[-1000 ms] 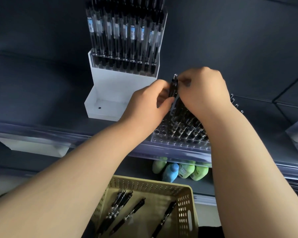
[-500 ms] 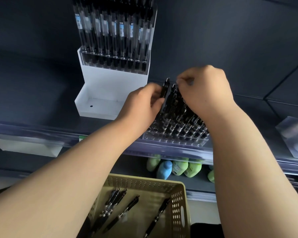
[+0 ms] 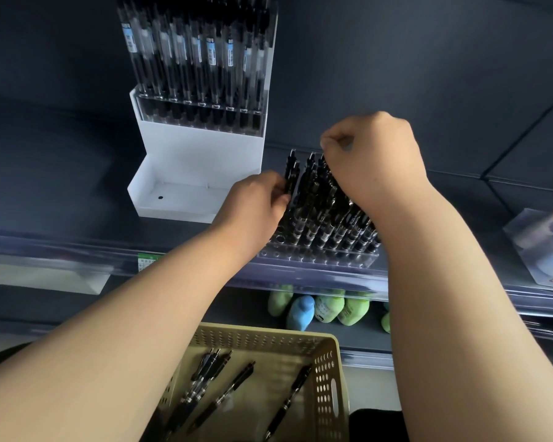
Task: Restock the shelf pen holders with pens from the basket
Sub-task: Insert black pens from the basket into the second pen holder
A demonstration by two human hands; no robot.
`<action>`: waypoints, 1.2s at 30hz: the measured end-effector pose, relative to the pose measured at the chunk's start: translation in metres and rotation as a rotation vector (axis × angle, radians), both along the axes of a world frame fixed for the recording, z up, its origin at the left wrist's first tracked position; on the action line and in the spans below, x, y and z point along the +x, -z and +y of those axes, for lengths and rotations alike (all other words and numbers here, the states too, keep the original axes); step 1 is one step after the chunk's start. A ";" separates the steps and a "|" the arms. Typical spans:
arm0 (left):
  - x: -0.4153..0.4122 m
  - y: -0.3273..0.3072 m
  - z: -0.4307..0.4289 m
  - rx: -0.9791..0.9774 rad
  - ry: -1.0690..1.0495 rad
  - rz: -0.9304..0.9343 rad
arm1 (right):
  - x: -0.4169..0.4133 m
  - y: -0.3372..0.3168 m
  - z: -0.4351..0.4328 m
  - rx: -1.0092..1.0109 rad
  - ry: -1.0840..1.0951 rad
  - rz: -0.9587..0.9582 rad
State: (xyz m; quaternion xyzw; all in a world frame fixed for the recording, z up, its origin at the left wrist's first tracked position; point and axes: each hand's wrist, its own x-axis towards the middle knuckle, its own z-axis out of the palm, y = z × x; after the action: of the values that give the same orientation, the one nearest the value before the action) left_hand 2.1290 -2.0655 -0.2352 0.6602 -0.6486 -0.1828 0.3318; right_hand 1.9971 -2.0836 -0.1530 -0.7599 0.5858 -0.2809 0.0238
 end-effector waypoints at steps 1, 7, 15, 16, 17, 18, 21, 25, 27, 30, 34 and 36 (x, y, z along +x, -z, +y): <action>0.001 0.000 0.000 0.012 0.001 -0.009 | 0.000 0.000 0.000 -0.004 -0.001 0.003; 0.011 0.001 0.003 0.035 0.016 -0.126 | -0.005 -0.004 0.008 -0.045 -0.015 0.041; 0.022 -0.002 0.037 -0.029 0.096 -0.327 | -0.010 0.016 0.043 -0.166 -0.093 0.241; 0.024 -0.002 0.043 -0.026 0.108 -0.349 | -0.010 0.022 0.051 -0.176 -0.106 0.268; 0.025 -0.002 0.048 -0.025 0.118 -0.368 | -0.011 0.027 0.058 -0.185 -0.122 0.290; 0.026 -0.001 0.054 -0.023 0.126 -0.381 | -0.011 0.034 0.064 -0.195 -0.137 0.307; 0.029 0.002 0.072 -0.017 0.171 -0.404 | -0.011 0.056 0.085 -0.195 -0.176 0.339; 0.033 0.015 0.091 0.026 0.265 -0.467 | -0.009 0.092 0.113 -0.048 -0.250 0.405; 0.034 0.026 0.099 0.074 0.275 -0.494 | -0.006 0.108 0.126 0.063 -0.287 0.413; 0.036 0.049 0.111 0.189 0.289 -0.518 | -0.004 0.133 0.137 0.204 -0.297 0.440; 0.036 0.089 0.126 0.373 0.326 -0.515 | -0.009 0.171 0.142 0.535 -0.212 0.482; 0.034 0.111 0.134 0.448 0.338 -0.534 | -0.016 0.188 0.144 0.706 -0.153 0.500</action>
State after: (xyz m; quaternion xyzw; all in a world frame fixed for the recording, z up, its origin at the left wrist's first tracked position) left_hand 2.1631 -1.9315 -0.3467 0.6244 -0.7558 -0.1938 -0.0360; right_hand 1.9811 -1.9398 -0.3408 -0.7910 0.5756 0.1318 0.1604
